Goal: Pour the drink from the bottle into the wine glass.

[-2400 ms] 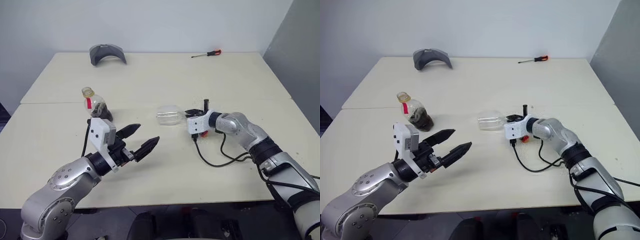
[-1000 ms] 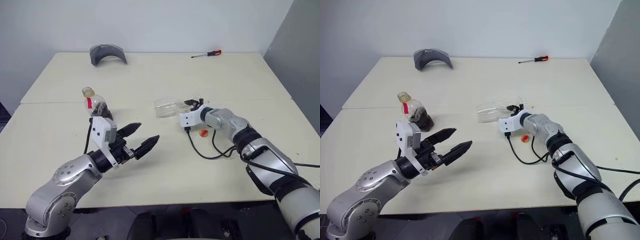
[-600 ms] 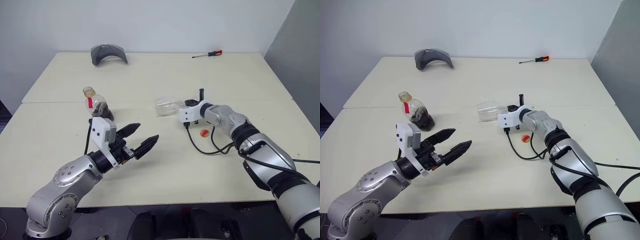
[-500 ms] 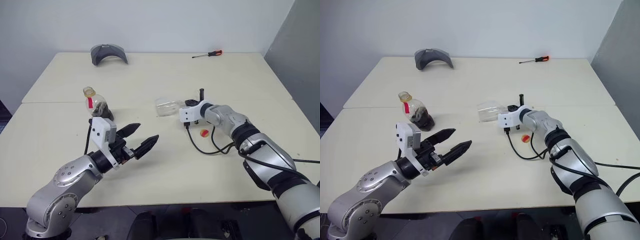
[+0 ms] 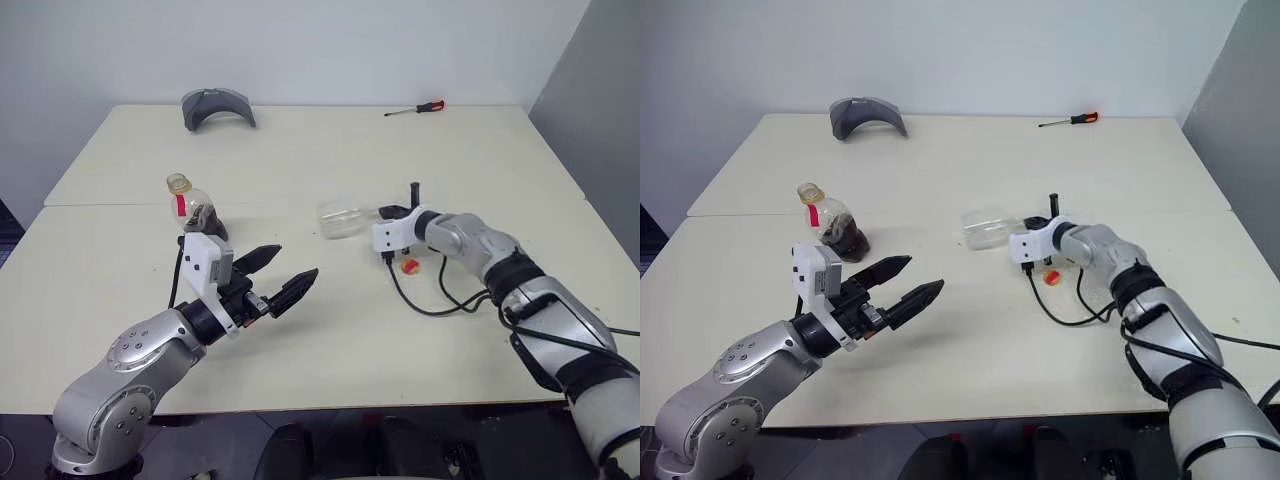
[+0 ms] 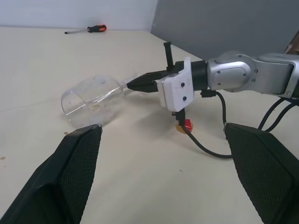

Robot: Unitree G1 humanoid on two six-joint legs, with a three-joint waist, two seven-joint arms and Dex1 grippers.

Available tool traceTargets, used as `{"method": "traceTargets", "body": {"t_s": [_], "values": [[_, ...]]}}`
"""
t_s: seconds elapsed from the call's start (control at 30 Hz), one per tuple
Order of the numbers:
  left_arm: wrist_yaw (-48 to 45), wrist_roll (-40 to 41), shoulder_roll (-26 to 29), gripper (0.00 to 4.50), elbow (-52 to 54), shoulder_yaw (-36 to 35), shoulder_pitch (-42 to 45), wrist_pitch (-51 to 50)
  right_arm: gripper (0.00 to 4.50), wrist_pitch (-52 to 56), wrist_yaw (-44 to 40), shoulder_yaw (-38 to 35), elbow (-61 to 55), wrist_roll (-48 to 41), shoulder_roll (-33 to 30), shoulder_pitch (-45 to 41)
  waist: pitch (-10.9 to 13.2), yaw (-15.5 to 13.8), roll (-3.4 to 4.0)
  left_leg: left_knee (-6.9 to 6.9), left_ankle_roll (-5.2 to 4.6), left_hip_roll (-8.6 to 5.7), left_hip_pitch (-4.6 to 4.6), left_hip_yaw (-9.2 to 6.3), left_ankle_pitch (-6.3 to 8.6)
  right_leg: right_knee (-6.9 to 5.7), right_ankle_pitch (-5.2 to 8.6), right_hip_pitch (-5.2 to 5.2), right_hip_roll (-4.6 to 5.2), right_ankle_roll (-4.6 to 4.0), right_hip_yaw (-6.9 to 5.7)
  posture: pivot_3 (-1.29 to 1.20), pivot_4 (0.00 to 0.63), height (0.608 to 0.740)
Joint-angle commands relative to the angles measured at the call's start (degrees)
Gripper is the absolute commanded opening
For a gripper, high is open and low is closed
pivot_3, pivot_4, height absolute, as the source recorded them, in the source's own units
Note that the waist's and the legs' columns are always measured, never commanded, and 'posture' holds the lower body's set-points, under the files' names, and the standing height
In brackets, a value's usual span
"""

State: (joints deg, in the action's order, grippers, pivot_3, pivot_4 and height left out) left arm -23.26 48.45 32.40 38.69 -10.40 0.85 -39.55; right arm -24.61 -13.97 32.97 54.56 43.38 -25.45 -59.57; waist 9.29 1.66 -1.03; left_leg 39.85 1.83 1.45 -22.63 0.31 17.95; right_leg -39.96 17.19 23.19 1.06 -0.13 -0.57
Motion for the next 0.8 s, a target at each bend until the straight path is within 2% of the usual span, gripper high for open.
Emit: {"method": "traceTargets", "body": {"t_s": [0.03,0.3,0.53,0.63,0.8], "values": [[-0.11,0.27,0.24,4.50,2.01,-0.14,0.78,0.51,0.04,0.17,-3.45,-1.77,-7.51,-1.96,-2.48,2.41,0.00,0.00,0.00,0.00,0.00,0.00,0.00,0.00,0.00,0.00,0.00,0.00,0.00,0.00,0.01,0.00,0.150,0.740],[0.33,1.26,0.45,4.50,3.19,-0.21,0.57,-0.22,0.04,3.21,-10.07,-4.72,-22.21,-4.34,-7.48,9.28,0.00,-0.02,0.00,0.00,0.00,0.00,-0.01,0.00,0.00,0.01,0.00,0.00,0.00,0.00,0.00,0.00,0.150,0.740],[-0.31,1.49,0.84,4.50,3.00,-0.43,0.06,-0.33,0.04,5.78,-11.75,-6.35,-27.78,-4.51,-9.01,12.09,0.00,-0.03,0.00,0.00,0.00,0.01,0.00,-0.01,0.00,0.01,0.00,0.00,-0.01,0.00,-0.01,0.00,0.150,0.740],[-0.77,1.19,0.93,4.50,2.22,-0.31,0.47,-0.12,0.61,6.53,-11.15,-5.66,-25.86,-3.58,-7.51,10.83,0.00,0.00,0.00,0.00,0.00,0.01,0.01,0.00,0.00,0.01,0.00,0.00,-0.01,0.00,0.00,0.00,0.150,0.740],[-1.18,1.08,1.20,4.50,1.53,-0.36,1.24,-0.09,2.36,6.75,-5.76,-4.24,-18.84,-0.40,-4.38,6.64,0.00,0.01,0.00,0.00,0.00,0.00,0.00,0.01,0.00,0.01,0.00,0.01,-0.01,0.00,0.00,0.00,0.150,0.740]]}}
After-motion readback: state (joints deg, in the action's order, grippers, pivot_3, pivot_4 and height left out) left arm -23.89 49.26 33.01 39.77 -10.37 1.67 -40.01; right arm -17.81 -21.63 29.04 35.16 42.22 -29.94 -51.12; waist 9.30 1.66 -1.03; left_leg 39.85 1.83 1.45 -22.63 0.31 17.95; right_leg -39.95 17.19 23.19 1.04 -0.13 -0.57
